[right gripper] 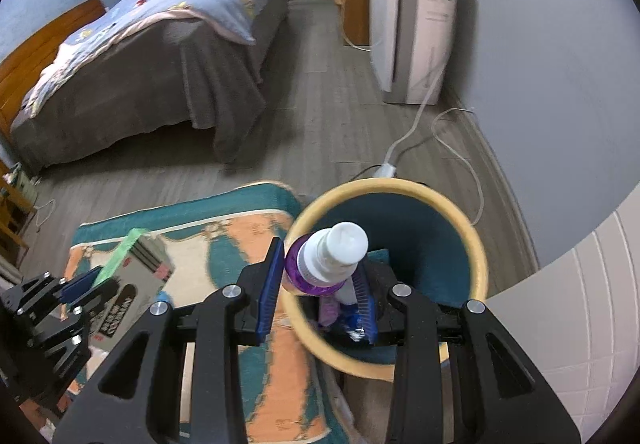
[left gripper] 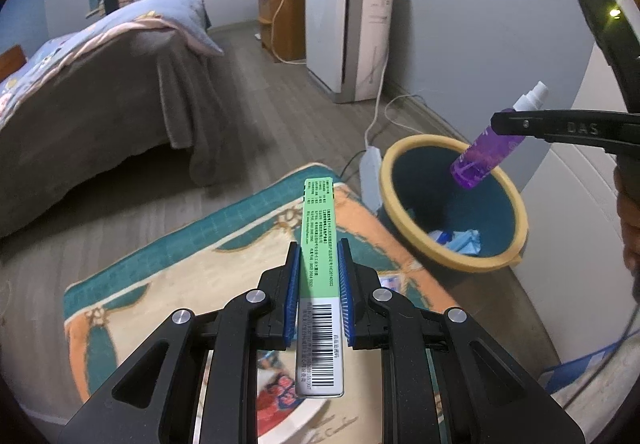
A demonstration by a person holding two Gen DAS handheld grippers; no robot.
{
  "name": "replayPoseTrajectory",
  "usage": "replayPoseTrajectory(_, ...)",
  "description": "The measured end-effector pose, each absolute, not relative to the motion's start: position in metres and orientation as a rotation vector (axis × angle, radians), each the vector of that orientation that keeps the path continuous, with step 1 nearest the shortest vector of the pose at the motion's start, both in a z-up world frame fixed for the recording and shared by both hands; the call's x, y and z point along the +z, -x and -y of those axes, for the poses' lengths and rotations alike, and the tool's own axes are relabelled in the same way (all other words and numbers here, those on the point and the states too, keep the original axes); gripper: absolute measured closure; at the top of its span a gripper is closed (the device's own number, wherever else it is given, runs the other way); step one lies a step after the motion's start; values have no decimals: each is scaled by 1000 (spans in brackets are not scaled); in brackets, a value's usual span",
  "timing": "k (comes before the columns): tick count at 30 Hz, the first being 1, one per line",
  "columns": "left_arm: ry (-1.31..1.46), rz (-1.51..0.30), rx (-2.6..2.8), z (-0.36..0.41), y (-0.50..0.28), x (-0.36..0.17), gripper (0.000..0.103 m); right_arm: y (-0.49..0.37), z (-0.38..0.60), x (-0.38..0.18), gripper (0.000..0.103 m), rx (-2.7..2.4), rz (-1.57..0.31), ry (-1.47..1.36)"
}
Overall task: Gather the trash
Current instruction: 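Carry the box and spray bottle over the bin with both grippers, then open both grippers over the bin, dropping the box and spray bottle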
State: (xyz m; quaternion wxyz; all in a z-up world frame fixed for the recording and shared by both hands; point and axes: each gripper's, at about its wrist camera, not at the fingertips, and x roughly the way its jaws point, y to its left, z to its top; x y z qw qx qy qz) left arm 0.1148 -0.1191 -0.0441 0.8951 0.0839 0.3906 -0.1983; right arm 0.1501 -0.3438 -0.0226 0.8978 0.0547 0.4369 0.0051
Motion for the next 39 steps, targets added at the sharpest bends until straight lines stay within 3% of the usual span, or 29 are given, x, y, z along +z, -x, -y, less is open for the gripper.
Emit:
replayPoseTrajectory(24,-201,-835,-612,252,-152,-49,84,-168,426,-81,70,-192,-1038,-219)
replayPoseTrajectory(35,-166,-865,-587,280,-174,-80,83,-168,430,-80,70,-226,-1030,-253)
replayPoseTrajectory(37,-169,-859,-590,278,-176,-80,78,-169,431,-80,70,-222,-1020,-264)
replayPoseTrajectory(39,-183,-848,-583,278,-179,-78,54,-169,429,-77,69,-208,-1002,-273)
